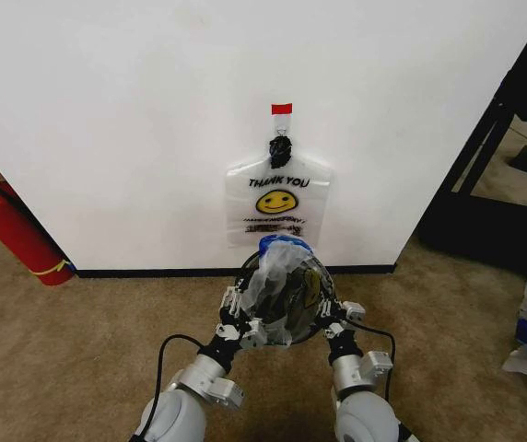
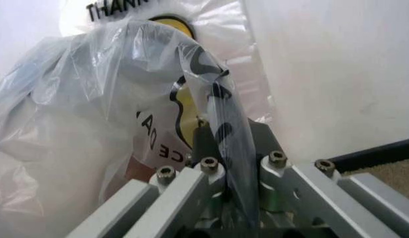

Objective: Pick up the garbage bag from the wall and place it over the trash bin.

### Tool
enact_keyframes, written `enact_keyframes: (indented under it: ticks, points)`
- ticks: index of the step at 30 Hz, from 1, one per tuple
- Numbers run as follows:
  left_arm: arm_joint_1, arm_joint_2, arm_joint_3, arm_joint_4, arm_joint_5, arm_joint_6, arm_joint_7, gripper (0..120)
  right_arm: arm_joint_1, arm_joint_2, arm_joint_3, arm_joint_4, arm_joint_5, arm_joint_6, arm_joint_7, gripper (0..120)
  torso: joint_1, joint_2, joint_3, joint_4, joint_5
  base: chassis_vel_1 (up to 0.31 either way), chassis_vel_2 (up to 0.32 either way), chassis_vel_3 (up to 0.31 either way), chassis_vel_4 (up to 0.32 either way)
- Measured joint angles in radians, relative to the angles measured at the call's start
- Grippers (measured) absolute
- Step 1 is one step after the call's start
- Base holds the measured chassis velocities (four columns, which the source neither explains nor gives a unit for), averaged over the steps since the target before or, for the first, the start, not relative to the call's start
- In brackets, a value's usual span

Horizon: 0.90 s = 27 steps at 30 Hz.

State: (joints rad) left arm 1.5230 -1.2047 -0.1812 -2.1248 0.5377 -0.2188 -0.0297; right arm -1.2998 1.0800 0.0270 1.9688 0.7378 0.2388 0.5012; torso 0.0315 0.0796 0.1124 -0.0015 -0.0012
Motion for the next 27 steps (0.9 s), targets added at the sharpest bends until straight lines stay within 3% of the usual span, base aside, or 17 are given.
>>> enact_keyframes:
  ticks: [4, 7, 11, 13, 14, 16, 27]
  points:
    - [-0.048, -0.004, 0.018, 0.024, 0.136, 0.053, 0.009, 43, -0.005, 0.011, -0.027, -0.012, -0.064, 0.016, -0.001, 0, 0.000, 0.000, 0.000, -0.0001, 0.0002, 0.000, 0.000, 0.000, 0.000]
    - [-0.066, -0.006, 0.023, 0.031, 0.182, 0.084, 0.010, 38, -0.007, 0.015, -0.035, -0.017, -0.091, 0.023, -0.001, 0, 0.000, 0.000, 0.000, -0.0001, 0.0002, 0.000, 0.000, 0.000, 0.000]
    - [-0.096, -0.009, 0.026, 0.059, 0.269, 0.145, 0.003, 20, -0.015, 0.024, -0.047, -0.027, -0.149, 0.043, -0.003, 0, 0.000, 0.000, 0.000, -0.0001, 0.0002, 0.000, 0.000, 0.000, 0.000]
    - [-0.097, -0.009, 0.026, 0.061, 0.273, 0.148, 0.002, 20, -0.015, 0.024, -0.048, -0.027, -0.152, 0.044, -0.003, 0, 0.000, 0.000, 0.000, -0.0001, 0.0002, 0.000, 0.000, 0.000, 0.000]
    - [-0.097, -0.009, 0.026, 0.066, 0.288, 0.163, -0.001, 10, -0.017, 0.025, -0.050, -0.028, -0.162, 0.048, -0.004, 0, 0.000, 0.000, 0.000, -0.0001, 0.0002, 0.000, 0.000, 0.000, 0.000]
    - [-0.096, -0.012, 0.026, 0.078, 0.321, 0.198, -0.011, 1, -0.020, 0.028, -0.053, -0.029, -0.189, 0.058, -0.006, 0, 0.000, 0.000, 0.000, 0.0001, 0.0003, 0.000, 0.000, 0.000, 0.000]
    - [-0.077, -0.022, 0.014, 0.065, 0.343, 0.233, -0.050, 0, -0.023, 0.027, -0.055, -0.016, -0.200, 0.061, -0.010, 0, 0.000, 0.000, 0.000, 0.0001, 0.0003, 0.000, 0.000, 0.000, 0.000]
